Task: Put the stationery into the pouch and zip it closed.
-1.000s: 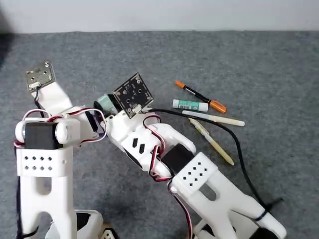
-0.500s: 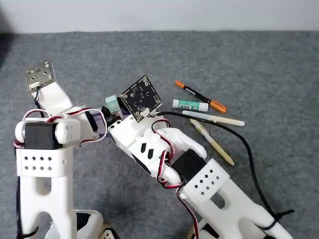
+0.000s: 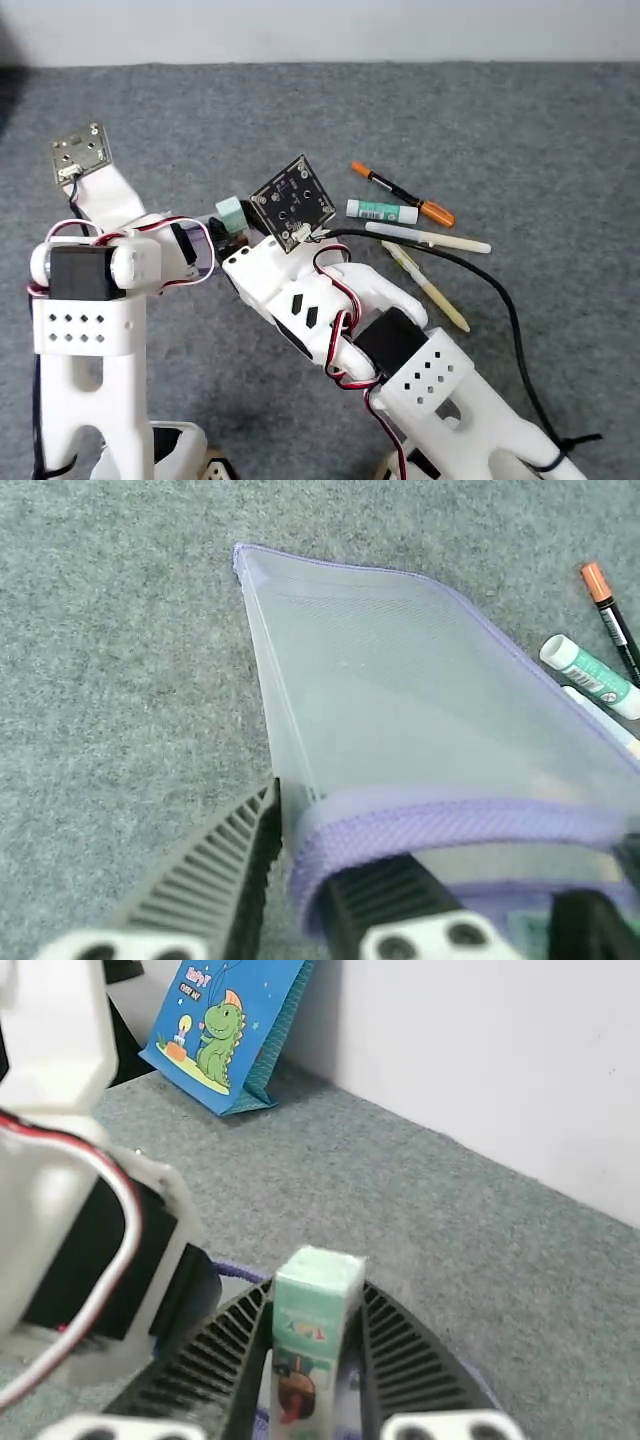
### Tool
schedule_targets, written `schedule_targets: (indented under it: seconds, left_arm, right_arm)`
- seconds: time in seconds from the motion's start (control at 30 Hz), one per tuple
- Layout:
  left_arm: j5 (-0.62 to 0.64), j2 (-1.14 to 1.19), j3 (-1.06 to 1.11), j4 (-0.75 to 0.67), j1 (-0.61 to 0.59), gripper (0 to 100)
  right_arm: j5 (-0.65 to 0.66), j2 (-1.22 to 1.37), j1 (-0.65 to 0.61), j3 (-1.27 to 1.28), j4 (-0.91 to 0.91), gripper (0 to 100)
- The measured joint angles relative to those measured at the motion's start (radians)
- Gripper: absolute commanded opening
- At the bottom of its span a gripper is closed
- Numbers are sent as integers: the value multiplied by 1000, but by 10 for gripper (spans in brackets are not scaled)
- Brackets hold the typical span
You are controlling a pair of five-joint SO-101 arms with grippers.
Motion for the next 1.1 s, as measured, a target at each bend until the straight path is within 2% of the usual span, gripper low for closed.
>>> schedule_targets:
  seconds: [0.27,0.43,0.8,1.1]
  left_arm:
    - [0,0,0,0,-3,12]
    - [0,8,-84,5,-5,12]
    - [34,221,-244,35,-2,12]
    - [35,250,-262,35,0,11]
  right_arm:
    - [2,2,2,0,-124,9]
    - [2,2,0,0,-196,7]
    - [2,66,8,18,-341,7]
    - [2,181,44,78,-494,9]
